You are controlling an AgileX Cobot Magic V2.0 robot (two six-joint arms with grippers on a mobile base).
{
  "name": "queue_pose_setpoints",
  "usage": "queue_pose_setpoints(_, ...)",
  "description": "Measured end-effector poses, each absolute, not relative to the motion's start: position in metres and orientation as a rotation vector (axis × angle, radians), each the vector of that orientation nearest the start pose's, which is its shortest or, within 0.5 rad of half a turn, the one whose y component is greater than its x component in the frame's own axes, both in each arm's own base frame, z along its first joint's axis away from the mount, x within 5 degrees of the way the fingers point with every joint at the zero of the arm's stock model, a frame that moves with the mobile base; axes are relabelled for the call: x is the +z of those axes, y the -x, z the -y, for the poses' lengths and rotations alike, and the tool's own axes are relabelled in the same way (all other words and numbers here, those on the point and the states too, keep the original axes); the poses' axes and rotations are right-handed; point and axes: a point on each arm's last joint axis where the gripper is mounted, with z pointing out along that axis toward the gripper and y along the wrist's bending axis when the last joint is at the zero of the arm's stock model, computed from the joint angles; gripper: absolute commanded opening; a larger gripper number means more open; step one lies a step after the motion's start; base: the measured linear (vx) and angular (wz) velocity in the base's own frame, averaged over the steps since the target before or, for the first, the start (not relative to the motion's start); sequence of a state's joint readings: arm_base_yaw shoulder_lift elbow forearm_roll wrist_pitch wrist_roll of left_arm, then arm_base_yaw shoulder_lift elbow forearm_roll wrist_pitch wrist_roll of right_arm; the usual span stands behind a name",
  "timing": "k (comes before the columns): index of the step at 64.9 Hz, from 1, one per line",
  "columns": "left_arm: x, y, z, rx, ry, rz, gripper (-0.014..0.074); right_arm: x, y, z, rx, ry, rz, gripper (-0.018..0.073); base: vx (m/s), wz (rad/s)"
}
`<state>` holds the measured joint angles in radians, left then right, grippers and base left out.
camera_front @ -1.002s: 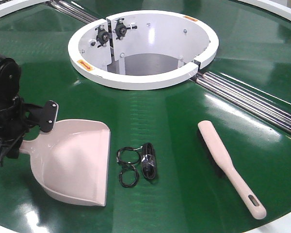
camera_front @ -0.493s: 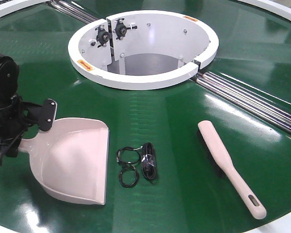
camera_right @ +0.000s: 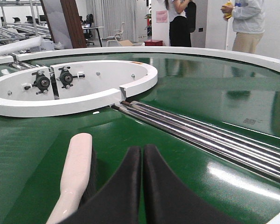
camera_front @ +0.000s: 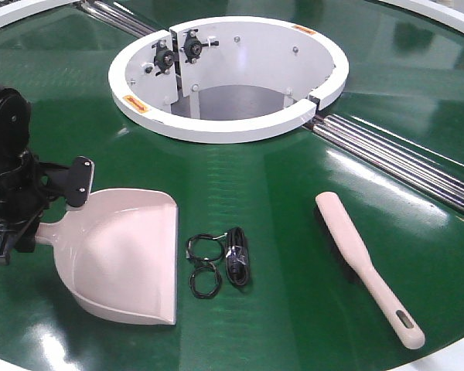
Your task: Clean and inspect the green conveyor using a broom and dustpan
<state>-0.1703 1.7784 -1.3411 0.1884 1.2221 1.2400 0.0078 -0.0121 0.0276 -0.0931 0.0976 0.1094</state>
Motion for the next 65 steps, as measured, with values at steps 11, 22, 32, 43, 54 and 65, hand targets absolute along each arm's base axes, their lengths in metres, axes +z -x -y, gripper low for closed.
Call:
queue_pose_setpoints(11, 0.236, -0.337, 0.042, 0.245, -2.168, -2.386, -0.0006, 0.196, -0.057, 0.0, 0.012, -0.014, -1.596, -0.0008, 0.0, 0.0)
queue_pose_setpoints(22, 0.236, -0.337, 0.042, 0.245, -2.168, -2.386, -0.0006, 0.196, -0.057, 0.0, 0.012, -0.014, -1.596, -0.0008, 0.0, 0.0)
queue_pose_setpoints(32, 0.236, -0.337, 0.042, 0.245, -2.168, -2.386, -0.0006, 0.196, -0.057, 0.0, 0.012, -0.014, -1.596, -0.0008, 0.0, 0.0)
queue_pose_setpoints(43, 0.236, -0.337, 0.042, 0.245, -2.168, -2.386, -0.0006, 0.196, -0.057, 0.001, 0.01, -0.016, -1.596, -0.0008, 0.0, 0.0)
queue_pose_setpoints(54, 0.236, -0.337, 0.042, 0.244, -2.167, -2.386, -0.0006, 0.196, -0.056, 0.011, -0.131, -0.161, -1.589, -0.0008, 0.0, 0.0)
queue_pose_setpoints(65, 0.236, -0.337, 0.042, 0.245, -2.167, -2.385, -0.0006, 0.196, -0.052, 0.023, -0.295, -0.355, -1.56, -0.0008, 0.0, 0.0)
